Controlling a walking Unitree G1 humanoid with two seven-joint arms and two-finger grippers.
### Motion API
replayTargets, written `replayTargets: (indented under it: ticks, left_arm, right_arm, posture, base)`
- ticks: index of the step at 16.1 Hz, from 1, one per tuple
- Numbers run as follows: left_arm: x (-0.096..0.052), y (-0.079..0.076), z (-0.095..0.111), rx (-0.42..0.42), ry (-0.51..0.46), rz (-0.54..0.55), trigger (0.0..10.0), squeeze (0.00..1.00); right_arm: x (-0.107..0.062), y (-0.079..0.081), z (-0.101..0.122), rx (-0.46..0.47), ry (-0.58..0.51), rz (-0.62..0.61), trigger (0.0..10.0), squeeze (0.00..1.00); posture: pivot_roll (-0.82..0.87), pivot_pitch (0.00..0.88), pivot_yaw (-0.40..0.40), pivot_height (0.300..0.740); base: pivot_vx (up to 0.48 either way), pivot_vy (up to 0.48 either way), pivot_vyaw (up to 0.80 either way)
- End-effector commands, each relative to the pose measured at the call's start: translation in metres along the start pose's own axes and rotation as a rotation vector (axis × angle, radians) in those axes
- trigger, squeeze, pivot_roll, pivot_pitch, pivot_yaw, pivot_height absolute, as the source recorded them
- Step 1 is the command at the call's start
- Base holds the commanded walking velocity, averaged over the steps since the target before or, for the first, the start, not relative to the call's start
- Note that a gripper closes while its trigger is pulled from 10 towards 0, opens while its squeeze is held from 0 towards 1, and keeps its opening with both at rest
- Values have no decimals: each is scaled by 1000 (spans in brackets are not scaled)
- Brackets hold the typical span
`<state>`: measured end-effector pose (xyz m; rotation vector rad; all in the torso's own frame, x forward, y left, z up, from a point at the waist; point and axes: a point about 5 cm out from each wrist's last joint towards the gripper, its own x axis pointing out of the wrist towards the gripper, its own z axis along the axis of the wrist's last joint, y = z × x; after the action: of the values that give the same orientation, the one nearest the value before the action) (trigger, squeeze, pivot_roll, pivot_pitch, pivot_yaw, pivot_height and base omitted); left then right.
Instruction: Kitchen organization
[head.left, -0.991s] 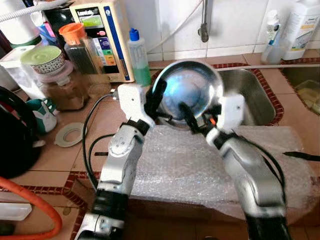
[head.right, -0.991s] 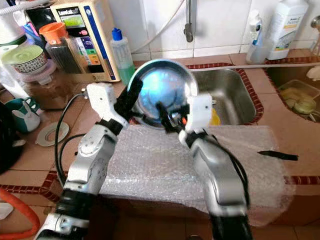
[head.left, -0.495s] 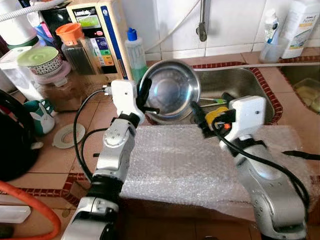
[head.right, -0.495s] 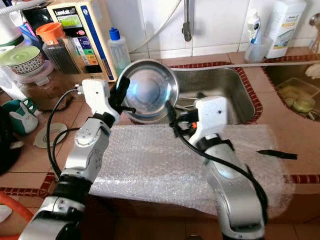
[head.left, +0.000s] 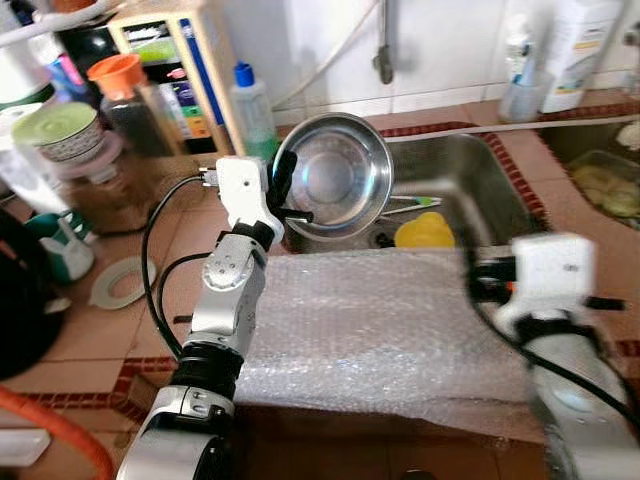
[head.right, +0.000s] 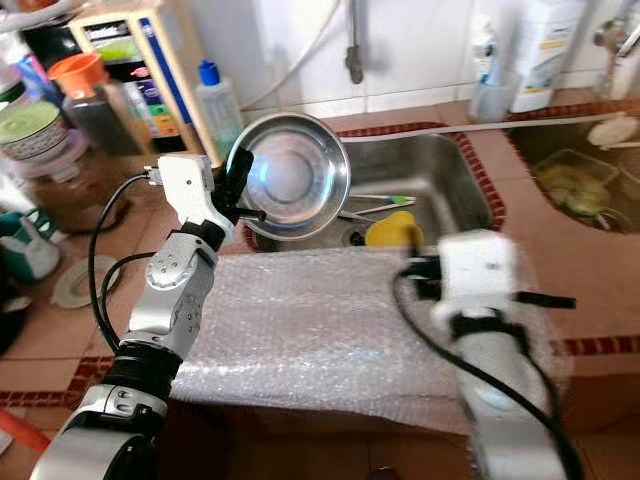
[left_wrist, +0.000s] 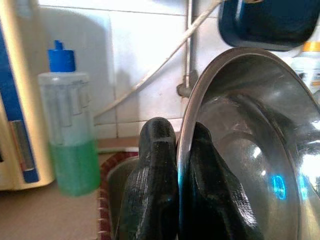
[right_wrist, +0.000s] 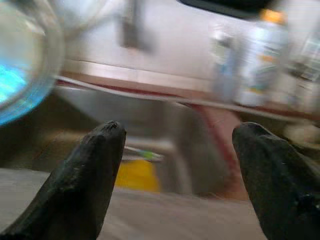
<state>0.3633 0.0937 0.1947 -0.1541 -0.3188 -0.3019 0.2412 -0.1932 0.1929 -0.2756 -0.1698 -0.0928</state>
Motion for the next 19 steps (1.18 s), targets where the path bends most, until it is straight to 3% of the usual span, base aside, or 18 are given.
replayTargets:
  ticks: [1, 5, 6, 14, 15, 18, 19]
  left_arm:
    - [-4, 7, -2, 19, 1, 18, 10000, 0]
    - [-7, 1, -5, 14, 3, 5, 10000, 0]
    - [-7, 1, -5, 14, 2, 6, 10000, 0]
    - [-8, -1, -4, 8, -6, 10, 10000, 0]
    - [-9, -3, -5, 7, -6, 5, 10000, 0]
    - [-8, -8, -5, -3, -6, -6, 10000, 0]
    - [-8, -11, -4, -9, -9, -13, 10000, 0]
  right_arm:
    - [-1, -8, -9, -6, 33, -30, 10000, 0]
    - [12, -8, -13, -2, 28, -28, 10000, 0]
    - [15, -7, -13, 1, 20, -26, 10000, 1000]
    - [35, 5, 2, 57, -52, 38, 10000, 1000]
    - [39, 9, 9, 82, -77, 53, 0, 0]
    - [44, 12, 13, 105, -91, 77, 0, 0]
    - [47, 17, 14, 122, -92, 108, 2784, 0]
  posture:
    - [-454, 99, 196, 740]
    - [-447, 96, 190, 740]
    - [-442, 94, 187, 740]
    - [-430, 89, 183, 740]
    - [-427, 88, 182, 740]
    - [-427, 88, 182, 740]
    - [-423, 88, 181, 740]
  base:
    - [0, 0, 0]
    - [0, 0, 0]
    - [0, 0, 0]
    - [0, 0, 0]
    - [0, 0, 0]
    - [0, 0, 0]
    - [0, 0, 0]
